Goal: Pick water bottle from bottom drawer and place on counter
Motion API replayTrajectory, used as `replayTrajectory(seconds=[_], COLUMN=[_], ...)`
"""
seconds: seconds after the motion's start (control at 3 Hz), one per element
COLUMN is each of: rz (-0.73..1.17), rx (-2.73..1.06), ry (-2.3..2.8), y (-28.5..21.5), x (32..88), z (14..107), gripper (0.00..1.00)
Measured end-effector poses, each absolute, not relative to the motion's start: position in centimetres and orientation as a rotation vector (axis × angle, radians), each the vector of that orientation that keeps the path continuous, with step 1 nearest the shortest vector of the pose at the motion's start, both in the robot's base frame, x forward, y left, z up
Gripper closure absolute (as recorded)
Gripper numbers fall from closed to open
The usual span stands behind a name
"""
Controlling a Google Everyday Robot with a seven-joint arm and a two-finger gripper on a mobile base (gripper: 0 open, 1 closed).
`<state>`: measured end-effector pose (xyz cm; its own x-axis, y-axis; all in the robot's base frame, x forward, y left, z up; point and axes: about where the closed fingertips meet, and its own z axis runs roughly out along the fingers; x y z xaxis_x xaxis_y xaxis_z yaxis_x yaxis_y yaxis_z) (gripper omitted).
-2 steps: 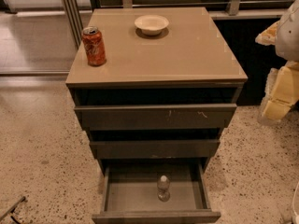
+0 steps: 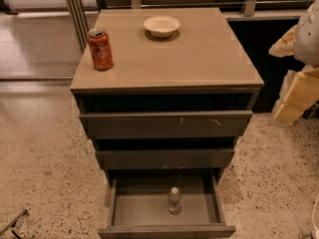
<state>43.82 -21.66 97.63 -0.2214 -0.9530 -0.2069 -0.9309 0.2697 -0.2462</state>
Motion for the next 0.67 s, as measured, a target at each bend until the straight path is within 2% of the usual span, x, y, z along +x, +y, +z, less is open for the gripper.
replayTrajectory(seconds=[0.67], rz=[-0.059], rx=[-1.645], ry=[2.227], y=[-21.6], x=[44.5], z=[92.3], gripper=[0.65])
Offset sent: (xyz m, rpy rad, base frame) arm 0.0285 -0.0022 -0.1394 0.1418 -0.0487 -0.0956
